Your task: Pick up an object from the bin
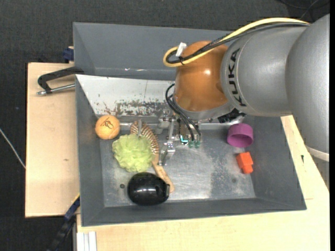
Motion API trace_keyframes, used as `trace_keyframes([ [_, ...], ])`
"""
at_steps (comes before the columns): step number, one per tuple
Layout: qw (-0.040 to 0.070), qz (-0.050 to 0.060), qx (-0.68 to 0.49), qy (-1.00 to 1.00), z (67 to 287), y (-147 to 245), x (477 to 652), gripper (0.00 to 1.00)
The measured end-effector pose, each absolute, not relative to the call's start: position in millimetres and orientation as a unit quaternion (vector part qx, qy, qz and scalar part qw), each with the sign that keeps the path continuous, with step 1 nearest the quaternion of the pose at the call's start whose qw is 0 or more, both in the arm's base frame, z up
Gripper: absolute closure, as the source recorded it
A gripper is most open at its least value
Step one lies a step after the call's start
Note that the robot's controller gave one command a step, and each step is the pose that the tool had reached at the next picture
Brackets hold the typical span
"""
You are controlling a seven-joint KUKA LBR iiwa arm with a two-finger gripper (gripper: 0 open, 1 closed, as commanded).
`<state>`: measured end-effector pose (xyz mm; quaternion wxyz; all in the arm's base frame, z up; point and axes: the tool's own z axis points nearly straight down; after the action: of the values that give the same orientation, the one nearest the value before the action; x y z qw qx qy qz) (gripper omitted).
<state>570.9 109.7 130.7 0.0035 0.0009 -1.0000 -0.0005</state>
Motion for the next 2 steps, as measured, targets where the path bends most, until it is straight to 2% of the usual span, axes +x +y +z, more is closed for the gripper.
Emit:
trace_keyframes([
  [1,0.002,-0.001,0.001,-1.000,132.9,109.6,571.6,0.00],
  [2,-0.001,-0.001,0.017,-1.000,157.3,111.5,563.8,0.00],
])
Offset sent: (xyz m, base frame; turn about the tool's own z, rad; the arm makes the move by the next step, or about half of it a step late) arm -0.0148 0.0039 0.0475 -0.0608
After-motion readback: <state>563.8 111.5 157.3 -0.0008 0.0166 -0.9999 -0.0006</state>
